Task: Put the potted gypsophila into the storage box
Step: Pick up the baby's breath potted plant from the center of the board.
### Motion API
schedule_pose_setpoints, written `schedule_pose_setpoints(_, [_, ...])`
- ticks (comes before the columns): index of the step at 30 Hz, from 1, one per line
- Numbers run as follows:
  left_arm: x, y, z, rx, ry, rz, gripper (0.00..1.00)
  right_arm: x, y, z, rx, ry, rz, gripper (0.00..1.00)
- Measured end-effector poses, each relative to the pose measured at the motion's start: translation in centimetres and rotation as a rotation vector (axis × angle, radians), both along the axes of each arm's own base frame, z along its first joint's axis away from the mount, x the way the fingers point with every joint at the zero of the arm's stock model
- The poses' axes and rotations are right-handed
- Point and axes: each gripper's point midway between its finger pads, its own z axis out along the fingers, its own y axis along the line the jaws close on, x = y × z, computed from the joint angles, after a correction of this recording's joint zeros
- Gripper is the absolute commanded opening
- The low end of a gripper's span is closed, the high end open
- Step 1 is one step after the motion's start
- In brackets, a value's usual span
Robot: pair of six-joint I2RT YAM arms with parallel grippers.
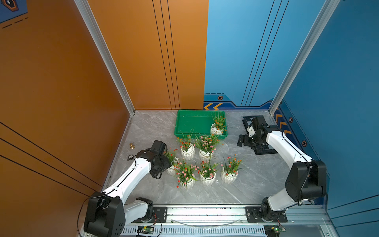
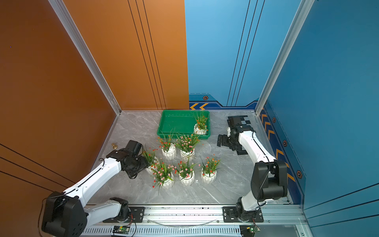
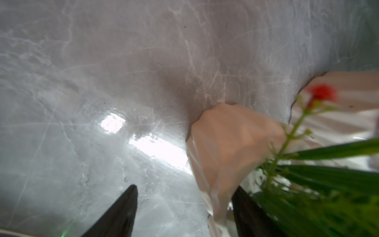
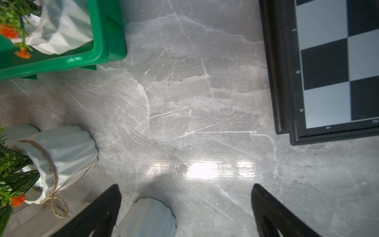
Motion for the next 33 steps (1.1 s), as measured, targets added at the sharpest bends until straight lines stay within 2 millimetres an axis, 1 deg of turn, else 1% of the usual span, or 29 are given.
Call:
schedule_pose_setpoints(4, [0.1,0.0,0.0,0.003,-0.005,0.0,0.55,0.0,0.0,0.0,0.0,-0.002,0.0,1.0])
schedule_pose_setpoints(14, [0.6,-0.2,0.2,0.004,-0.018,-0.011,0.39,0.1,0.0,0.0,0.001,-0.006,0.0,1.0])
schedule_pose_setpoints(21, [0.9,-0.4,0.5,0.009,-0.026,-0.022,0.33,0.1,0.0,0.0,0.001,-0.006,0.0,1.0])
schedule_pose_setpoints(26, [1.0,-0.4,0.6,0.013,-0.03,-0.034,0.31,0.2,0.0,0.0,0.001,-0.007,0.0,1.0])
schedule_pose_setpoints(29, [1.1,-0.4,0.6,0.016,-0.029,-0.04,0.27,0.3,0.0,0.0,0.001,-0.011,0.0,1.0])
schedule_pose_setpoints(33, [1.2,-0.4,0.5,0.017,-0.026,-0.045,0.17,0.2,0.0,-0.1,0.001,-0.011,0.0,1.0])
